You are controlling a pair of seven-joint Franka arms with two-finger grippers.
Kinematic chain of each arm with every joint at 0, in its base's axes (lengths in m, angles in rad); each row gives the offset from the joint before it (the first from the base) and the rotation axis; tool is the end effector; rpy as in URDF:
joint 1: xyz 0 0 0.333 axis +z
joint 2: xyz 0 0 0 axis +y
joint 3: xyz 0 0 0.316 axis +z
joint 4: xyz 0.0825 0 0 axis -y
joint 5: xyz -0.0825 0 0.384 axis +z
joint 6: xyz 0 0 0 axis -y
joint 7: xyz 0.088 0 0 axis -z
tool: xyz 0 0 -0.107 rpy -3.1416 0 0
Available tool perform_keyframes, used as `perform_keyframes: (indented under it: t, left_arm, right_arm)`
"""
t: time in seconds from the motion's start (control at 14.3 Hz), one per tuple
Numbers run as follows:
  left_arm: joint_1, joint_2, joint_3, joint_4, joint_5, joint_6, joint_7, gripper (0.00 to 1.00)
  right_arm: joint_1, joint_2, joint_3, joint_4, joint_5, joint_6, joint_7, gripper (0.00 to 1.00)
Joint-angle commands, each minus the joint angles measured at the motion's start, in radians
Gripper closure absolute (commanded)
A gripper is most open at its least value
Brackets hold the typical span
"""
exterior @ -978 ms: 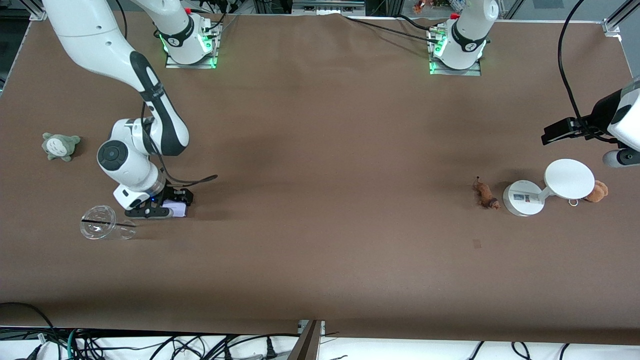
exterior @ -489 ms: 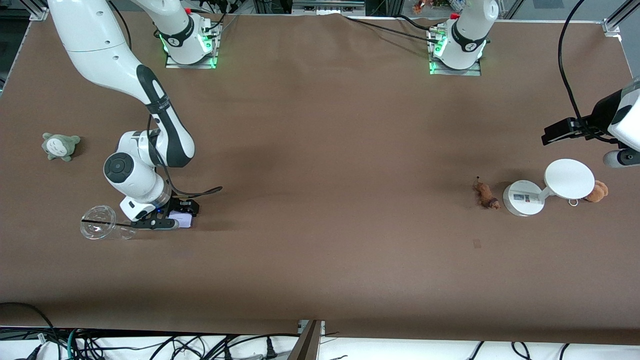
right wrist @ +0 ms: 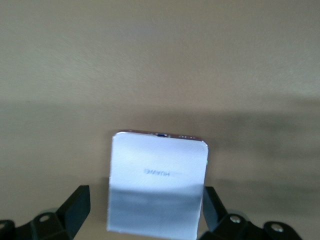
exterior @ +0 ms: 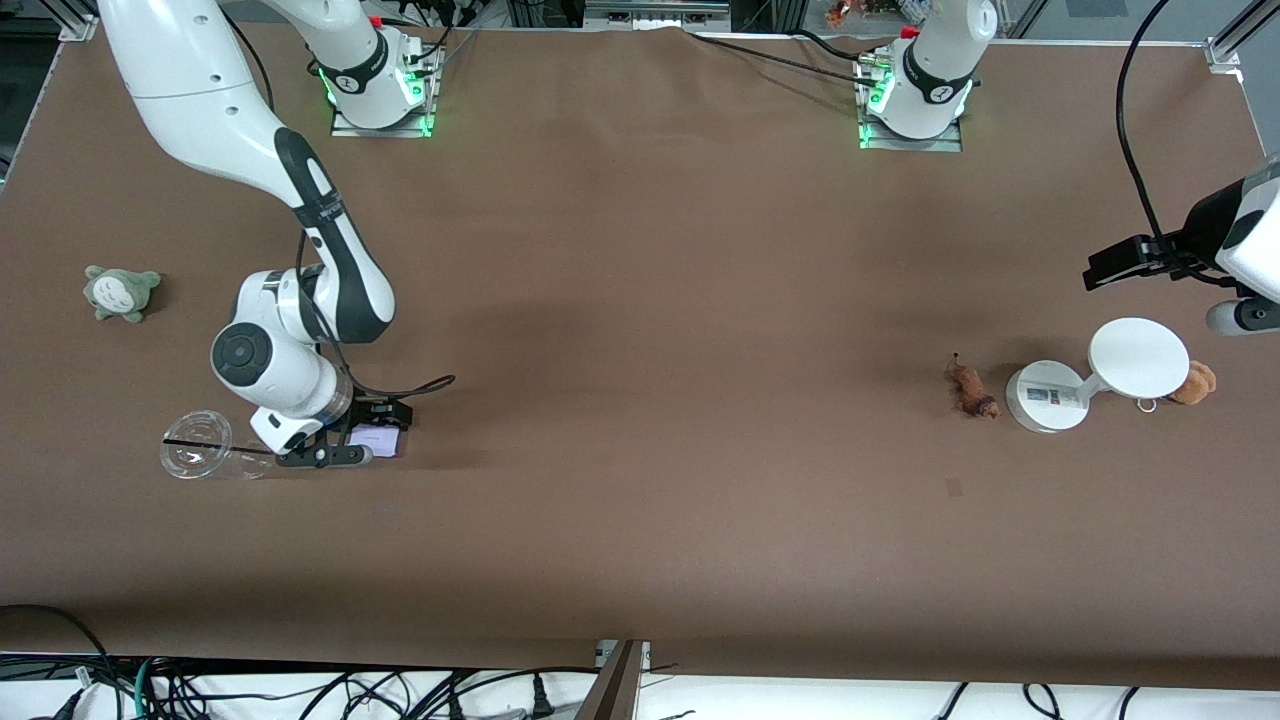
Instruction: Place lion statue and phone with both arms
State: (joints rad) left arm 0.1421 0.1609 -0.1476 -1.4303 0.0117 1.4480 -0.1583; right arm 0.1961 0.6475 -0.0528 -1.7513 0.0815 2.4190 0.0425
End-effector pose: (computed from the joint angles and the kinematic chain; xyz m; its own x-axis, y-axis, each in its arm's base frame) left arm 0.5891 0.0053 0.5888 0.9782 0.1522 -0.1411 0.1523 -0.9883 -0.0105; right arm 0.6598 0.0986 0.2035 0.9985 0.0510 0.0201 0.0515 -0.9984 -0.0242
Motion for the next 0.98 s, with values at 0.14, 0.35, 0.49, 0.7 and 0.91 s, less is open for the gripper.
perform_keyframes:
  t: [0.14, 0.35, 0.49, 0.7, 0.91]
  left_arm:
    - [-0.003, 0.017, 0.002, 0.039, -0.019, -0.026, 0.02, 0.0]
    - [-0.001, 0.022, 0.002, 0.04, -0.021, -0.026, 0.02, 0.0]
    - [0.001, 0.022, 0.002, 0.04, -0.021, -0.026, 0.02, 0.0]
    - [-0.001, 0.022, 0.002, 0.04, -0.021, -0.026, 0.02, 0.0]
    - [-0.001, 0.023, 0.002, 0.04, -0.021, -0.026, 0.02, 0.0]
  right_arm:
    - [-0.015, -0.11, -0.027, 0.01, 0.021, -0.144, -0.136, 0.0]
    - [-0.017, -0.228, -0.029, 0.001, 0.026, -0.285, -0.128, 0.0]
    - [-0.015, -0.349, -0.03, -0.013, 0.026, -0.387, -0.098, 0.0]
    - [-0.015, -0.55, -0.058, -0.056, 0.021, -0.558, -0.072, 0.0]
    - [-0.015, -0.693, -0.084, -0.054, 0.008, -0.727, -0.028, 0.0]
